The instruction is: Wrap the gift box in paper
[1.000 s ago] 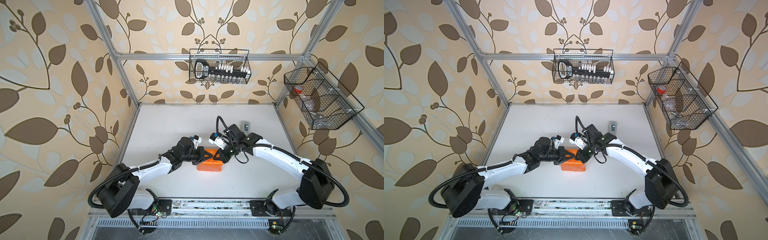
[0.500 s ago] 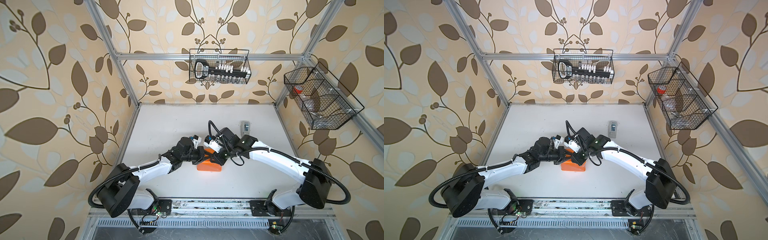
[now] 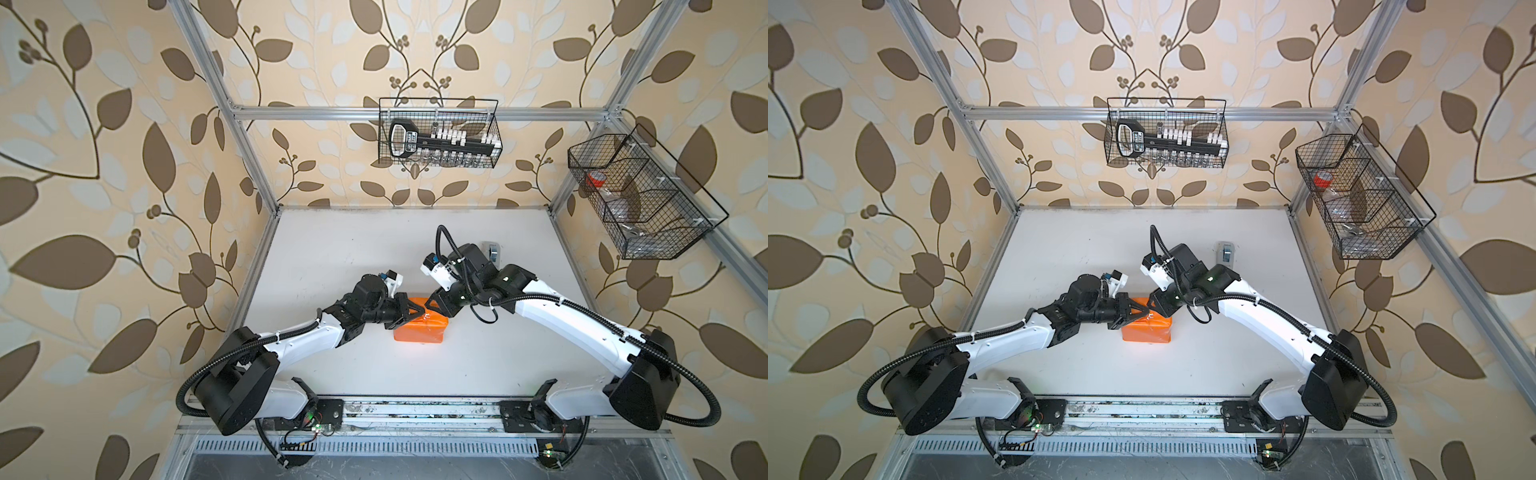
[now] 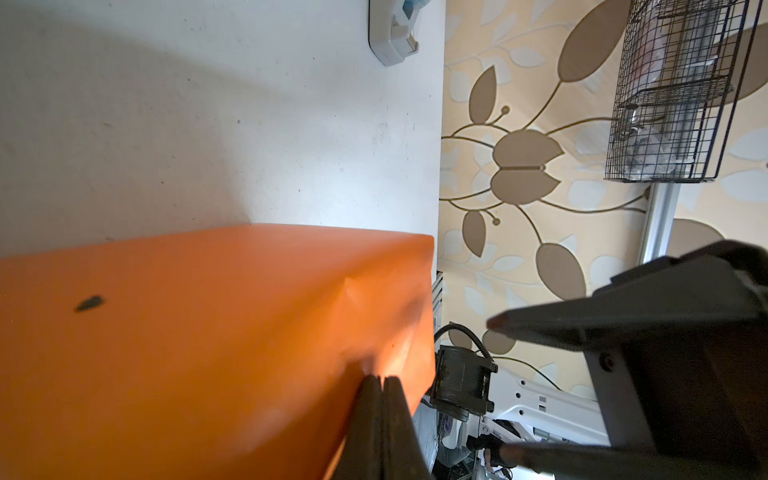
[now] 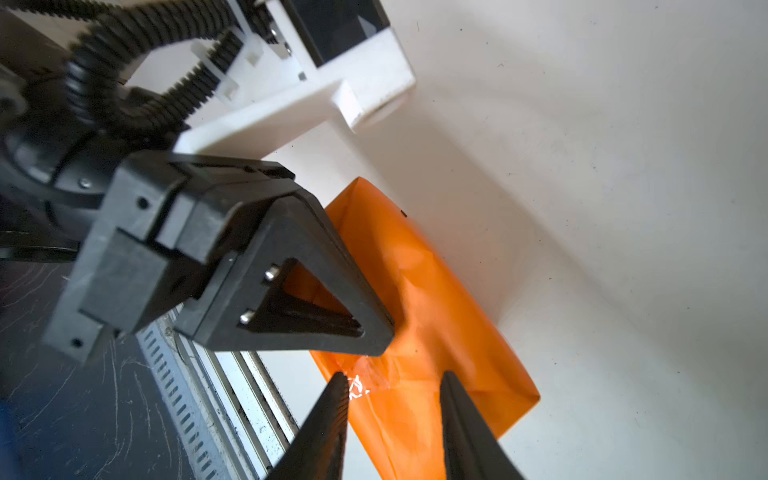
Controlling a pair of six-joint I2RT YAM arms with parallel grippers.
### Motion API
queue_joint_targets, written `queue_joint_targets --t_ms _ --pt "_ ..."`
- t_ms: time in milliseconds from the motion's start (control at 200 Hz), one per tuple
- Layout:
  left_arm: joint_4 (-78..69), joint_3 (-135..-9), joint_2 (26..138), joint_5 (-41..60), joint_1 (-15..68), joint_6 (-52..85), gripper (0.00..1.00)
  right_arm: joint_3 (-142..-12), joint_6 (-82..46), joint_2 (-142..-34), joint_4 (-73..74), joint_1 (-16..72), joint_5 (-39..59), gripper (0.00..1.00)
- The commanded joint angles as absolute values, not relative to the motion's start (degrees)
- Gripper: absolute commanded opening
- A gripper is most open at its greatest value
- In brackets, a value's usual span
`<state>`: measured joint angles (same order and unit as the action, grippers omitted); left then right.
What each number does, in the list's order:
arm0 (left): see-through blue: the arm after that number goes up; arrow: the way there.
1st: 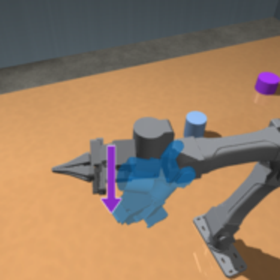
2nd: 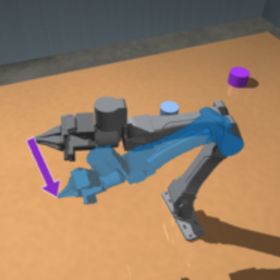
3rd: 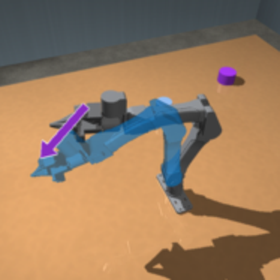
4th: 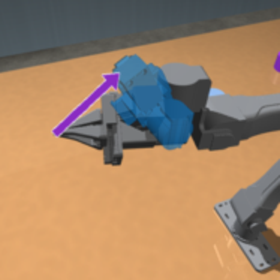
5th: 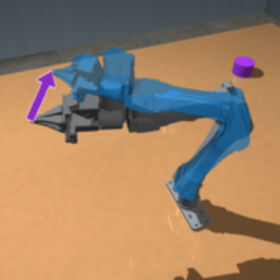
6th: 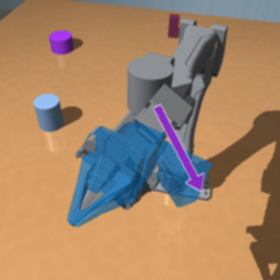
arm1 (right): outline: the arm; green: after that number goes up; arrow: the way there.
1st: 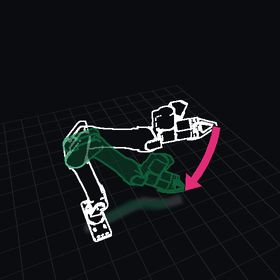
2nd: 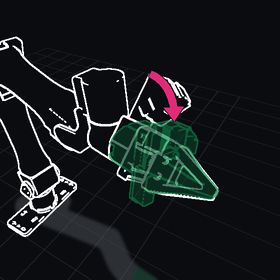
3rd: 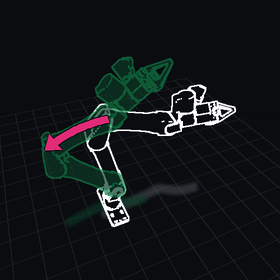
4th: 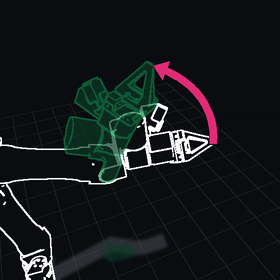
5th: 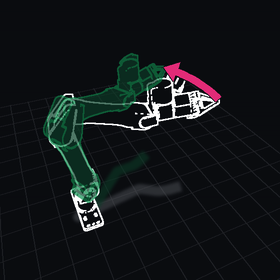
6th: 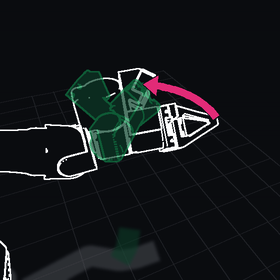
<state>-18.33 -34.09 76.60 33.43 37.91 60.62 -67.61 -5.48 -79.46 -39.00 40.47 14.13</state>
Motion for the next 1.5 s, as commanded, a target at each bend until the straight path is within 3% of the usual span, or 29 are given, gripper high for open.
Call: queue_joint_targets --t_ms 0,155,865,1274,1494 --pt "-5.4 -30.9 79.3 31.3 38.6 60.3 0.0 -67.9 -5.6 -77.8 -38.7 40.3 16.9 0.22" --pt "-5.3 -31.0 79.5 31.4 38.6 60.2 0.0 -66.0 -6.3 -77.7 -37.6 42.4 19.2 0.0" --pt "-5.1 -30.2 78.6 31.1 38.6 60.2 0.0 -59.0 -8.2 -83.2 -31.8 41.0 18.3 0.0" --pt "-5.1 -29.5 78.3 30.8 38.6 60.4 0.0 -54.8 -11.0 -81.5 -25.7 36.8 31.0 0.0" --pt "-4.8 -29.2 77.9 30.7 38.6 60.3 0.0 -54.3 -11.9 -81.1 -25.2 36.8 32.6 0.0"
